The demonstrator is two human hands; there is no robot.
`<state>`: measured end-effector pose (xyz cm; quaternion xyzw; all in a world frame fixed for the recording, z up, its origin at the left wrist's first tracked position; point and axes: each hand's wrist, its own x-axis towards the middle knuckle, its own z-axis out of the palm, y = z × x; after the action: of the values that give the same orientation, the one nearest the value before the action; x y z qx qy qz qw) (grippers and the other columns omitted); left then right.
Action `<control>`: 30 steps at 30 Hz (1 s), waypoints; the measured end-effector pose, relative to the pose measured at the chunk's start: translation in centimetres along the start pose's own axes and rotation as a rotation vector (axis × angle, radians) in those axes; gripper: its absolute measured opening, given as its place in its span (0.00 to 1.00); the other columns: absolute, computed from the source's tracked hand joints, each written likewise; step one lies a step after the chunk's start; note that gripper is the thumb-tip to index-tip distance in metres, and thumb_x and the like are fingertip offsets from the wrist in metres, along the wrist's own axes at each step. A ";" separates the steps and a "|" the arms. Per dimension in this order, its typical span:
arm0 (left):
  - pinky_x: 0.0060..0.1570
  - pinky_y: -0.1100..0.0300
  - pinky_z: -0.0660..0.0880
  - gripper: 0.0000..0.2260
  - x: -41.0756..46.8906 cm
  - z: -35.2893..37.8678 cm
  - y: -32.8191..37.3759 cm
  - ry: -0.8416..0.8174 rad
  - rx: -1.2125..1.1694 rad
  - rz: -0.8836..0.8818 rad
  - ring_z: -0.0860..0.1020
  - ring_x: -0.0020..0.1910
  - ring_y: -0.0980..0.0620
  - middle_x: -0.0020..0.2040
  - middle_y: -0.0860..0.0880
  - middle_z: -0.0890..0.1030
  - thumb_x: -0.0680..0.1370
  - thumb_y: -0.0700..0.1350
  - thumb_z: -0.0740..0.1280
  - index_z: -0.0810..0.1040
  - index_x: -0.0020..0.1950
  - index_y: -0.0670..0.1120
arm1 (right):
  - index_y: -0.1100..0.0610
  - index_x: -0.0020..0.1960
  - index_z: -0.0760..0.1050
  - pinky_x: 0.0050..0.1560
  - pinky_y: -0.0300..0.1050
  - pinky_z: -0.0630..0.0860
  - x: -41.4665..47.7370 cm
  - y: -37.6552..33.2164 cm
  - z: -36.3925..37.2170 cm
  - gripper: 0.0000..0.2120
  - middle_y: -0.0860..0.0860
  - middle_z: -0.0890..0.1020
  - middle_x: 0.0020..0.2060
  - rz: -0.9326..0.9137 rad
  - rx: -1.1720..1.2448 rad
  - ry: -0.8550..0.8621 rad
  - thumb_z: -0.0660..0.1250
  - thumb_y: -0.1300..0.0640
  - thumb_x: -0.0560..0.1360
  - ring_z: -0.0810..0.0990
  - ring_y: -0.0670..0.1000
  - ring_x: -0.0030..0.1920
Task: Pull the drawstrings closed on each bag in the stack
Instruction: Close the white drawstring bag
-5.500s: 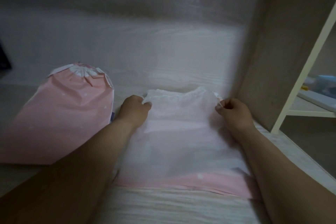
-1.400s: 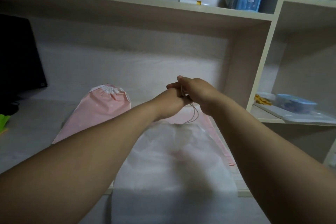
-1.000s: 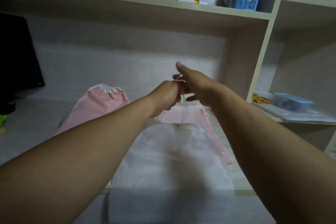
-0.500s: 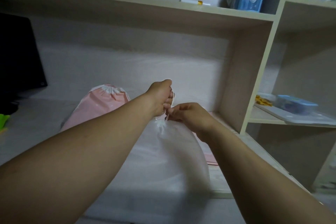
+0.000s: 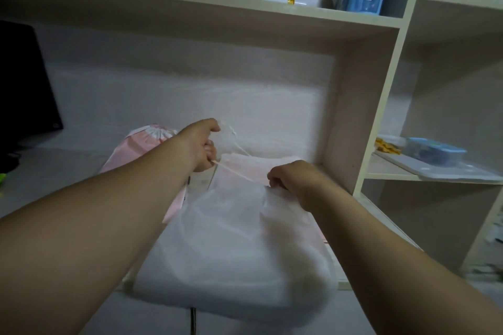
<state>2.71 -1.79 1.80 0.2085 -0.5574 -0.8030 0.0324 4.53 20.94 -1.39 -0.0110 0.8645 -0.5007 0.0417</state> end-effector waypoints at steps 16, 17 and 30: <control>0.26 0.65 0.52 0.11 -2.0 8.2 2.6 -0.143 -0.074 0.236 0.55 0.25 0.52 0.31 0.50 0.61 0.77 0.37 0.48 0.60 0.37 0.49 | 0.57 0.50 0.89 0.53 0.46 0.79 -1.1 0.1 0.6 0.06 0.54 0.85 0.39 -0.312 0.082 -0.391 0.72 0.60 0.79 0.79 0.49 0.43; 0.26 0.65 0.52 0.10 -2.0 8.8 2.4 -0.146 -0.074 0.226 0.55 0.25 0.52 0.31 0.50 0.61 0.76 0.37 0.48 0.60 0.38 0.48 | 0.56 0.49 0.89 0.53 0.46 0.79 -1.1 0.2 0.6 0.06 0.52 0.85 0.37 -0.315 0.085 -0.399 0.72 0.60 0.79 0.79 0.49 0.42; 0.61 0.45 0.76 0.21 -2.6 4.9 -1.1 -0.247 0.331 0.153 0.80 0.55 0.41 0.61 0.41 0.78 0.83 0.58 0.60 0.71 0.67 0.43 | 0.55 0.42 0.84 0.45 0.42 0.74 -0.1 0.1 2.5 0.10 0.50 0.80 0.35 -0.333 0.125 -0.384 0.69 0.60 0.81 0.77 0.49 0.40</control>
<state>3.46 3.67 3.01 0.0681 -0.6957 -0.7151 -0.0101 4.89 18.81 -2.73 -0.2456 0.7944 -0.5418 0.1226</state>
